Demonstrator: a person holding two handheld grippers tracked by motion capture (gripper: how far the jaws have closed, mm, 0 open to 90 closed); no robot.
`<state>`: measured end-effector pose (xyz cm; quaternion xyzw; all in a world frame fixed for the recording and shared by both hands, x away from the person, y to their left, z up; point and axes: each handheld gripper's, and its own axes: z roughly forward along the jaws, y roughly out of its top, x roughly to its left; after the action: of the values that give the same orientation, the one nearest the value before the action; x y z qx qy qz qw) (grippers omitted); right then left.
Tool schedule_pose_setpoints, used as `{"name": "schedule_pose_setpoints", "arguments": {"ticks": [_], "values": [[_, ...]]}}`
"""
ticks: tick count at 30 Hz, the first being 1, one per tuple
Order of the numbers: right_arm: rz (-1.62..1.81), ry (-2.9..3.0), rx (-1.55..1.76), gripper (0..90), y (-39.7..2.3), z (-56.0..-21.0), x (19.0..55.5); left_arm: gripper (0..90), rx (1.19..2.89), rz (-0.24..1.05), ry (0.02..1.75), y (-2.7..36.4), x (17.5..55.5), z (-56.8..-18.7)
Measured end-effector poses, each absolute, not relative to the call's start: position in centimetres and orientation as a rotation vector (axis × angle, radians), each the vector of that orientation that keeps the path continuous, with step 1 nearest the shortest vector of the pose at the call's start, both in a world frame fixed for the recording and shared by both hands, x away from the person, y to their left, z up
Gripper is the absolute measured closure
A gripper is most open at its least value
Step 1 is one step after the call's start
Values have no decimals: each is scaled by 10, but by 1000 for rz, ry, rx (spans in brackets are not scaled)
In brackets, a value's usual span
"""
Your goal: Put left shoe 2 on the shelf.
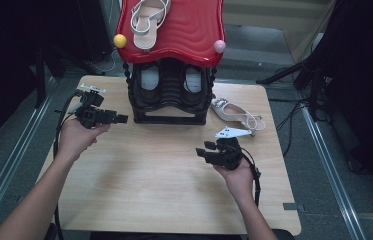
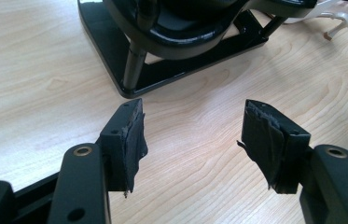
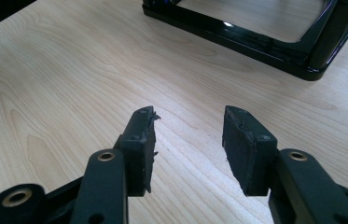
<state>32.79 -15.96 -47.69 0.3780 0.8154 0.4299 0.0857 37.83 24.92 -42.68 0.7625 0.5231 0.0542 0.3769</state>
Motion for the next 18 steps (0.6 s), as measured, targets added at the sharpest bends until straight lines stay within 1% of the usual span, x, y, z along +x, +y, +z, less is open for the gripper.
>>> {"name": "schedule_pose_setpoints", "arguments": {"ticks": [18], "values": [[1279, 2417, 1121, 555, -163, -476, 330, 396, 1954, 104, 1329, 244, 354, -454]]}}
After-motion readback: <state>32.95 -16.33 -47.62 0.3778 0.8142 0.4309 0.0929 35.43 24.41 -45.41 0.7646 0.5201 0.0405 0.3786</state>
